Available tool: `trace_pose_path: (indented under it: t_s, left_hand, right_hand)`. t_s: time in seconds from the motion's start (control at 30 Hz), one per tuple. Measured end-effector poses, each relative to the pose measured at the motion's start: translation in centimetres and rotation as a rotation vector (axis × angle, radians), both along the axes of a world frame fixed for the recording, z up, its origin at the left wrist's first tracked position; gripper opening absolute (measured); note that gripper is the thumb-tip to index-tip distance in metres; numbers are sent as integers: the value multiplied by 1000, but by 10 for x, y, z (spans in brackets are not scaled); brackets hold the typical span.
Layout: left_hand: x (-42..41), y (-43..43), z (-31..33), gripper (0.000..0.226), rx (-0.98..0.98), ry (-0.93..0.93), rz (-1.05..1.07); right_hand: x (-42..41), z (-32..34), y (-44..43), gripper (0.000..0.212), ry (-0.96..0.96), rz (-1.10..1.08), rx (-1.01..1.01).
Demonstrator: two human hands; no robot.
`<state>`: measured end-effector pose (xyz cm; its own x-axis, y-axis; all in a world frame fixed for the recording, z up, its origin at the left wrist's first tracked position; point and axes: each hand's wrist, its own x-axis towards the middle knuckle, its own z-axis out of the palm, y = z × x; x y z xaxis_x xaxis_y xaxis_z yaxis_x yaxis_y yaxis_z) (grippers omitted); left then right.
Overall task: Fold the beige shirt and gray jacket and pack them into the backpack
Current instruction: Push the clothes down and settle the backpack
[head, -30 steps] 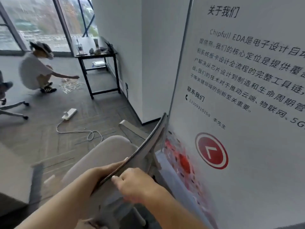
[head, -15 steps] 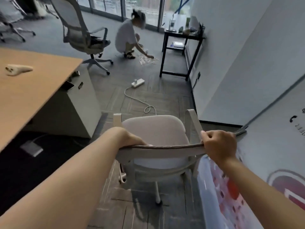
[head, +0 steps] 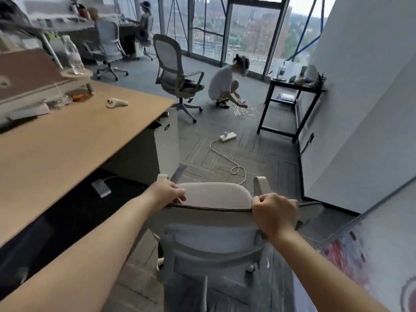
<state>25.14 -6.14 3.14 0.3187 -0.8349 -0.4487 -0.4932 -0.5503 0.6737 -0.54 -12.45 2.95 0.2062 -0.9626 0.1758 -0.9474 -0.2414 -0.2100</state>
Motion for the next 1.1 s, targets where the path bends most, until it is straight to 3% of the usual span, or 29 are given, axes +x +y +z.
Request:
trace_pose_path:
  t_s: [0.07,0.13,0.2,0.3,0.43,0.6,0.8,1.1]
  left_hand:
    - [4,40,3,40,-154,-136,68]
    - [9,80,0,51,-160,-361,102]
    - [16,113,-5,52,-210,-462,236]
    - [28,145,-4,53,-233,-482,395]
    - [32,177,-4,52,-229,-516,532]
    - [15,202,-22,51,-239,-657,756]
    - [2,200,-29,50,-173,-717,973]
    - [22,198,-28,47,-177,-795,1049]
  right_hand:
    - [23,2,19,40,43,29,-59]
    - [45,-3,46,43,33,81,-94]
    - [65,-7,70,50,15,157,-62]
    - [90,-8,85,52,14,243,-55]
    - [118,-8,84,39,23,387,-40]
    - [143,-14,68,42,-133,611,-156]
    - [179,-18,41,30,-39,835,-76]
    - [230,-27,24,40,-388,962,-273]
